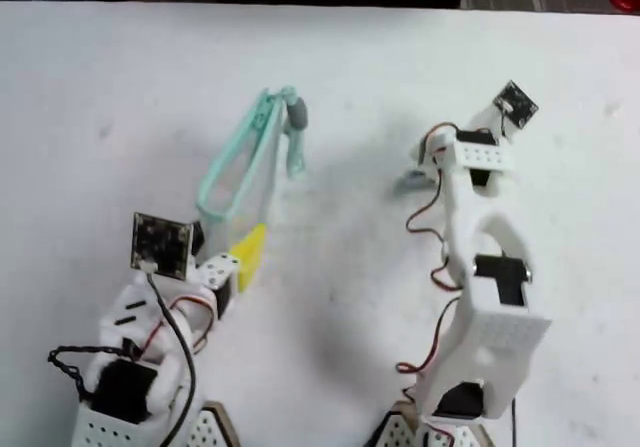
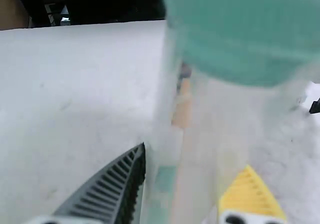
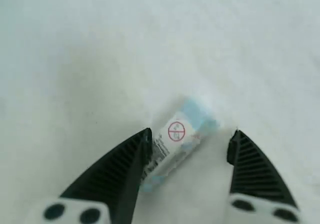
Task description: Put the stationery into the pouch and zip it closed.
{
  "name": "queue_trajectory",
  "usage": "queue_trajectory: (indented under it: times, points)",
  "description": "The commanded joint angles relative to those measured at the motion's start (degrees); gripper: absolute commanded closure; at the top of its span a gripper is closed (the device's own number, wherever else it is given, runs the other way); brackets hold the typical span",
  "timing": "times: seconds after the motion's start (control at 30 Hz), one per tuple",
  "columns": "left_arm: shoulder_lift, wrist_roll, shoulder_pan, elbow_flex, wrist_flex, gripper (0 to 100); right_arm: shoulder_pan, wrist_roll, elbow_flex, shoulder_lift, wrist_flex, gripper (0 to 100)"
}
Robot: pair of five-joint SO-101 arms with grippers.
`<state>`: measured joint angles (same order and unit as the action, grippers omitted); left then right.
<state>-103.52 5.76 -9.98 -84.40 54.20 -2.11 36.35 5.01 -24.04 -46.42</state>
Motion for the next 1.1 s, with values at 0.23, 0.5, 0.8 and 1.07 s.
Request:
queue_trajectory:
  times: [0.23,0.5,0.8,1.07]
  points:
    - [-0.40,0.62,0.22,1.76,-1.14,76,-0.31,-0.18,-19.52,-12.18,-15.60,98.1]
    - [-0.40,0.53,0.22,1.76,-1.14,76,-0.48,-0.26,-20.66,-12.88,-17.54,98.1]
    - [-0.40,0.70,0.22,1.76,-1.05,76,-0.22,-12.40,-20.75,-9.54,-20.00,98.1]
    - [-0.40,4.31,0.13,2.20,0.26,76,0.57,-14.07,-20.66,-5.23,-24.48,98.1]
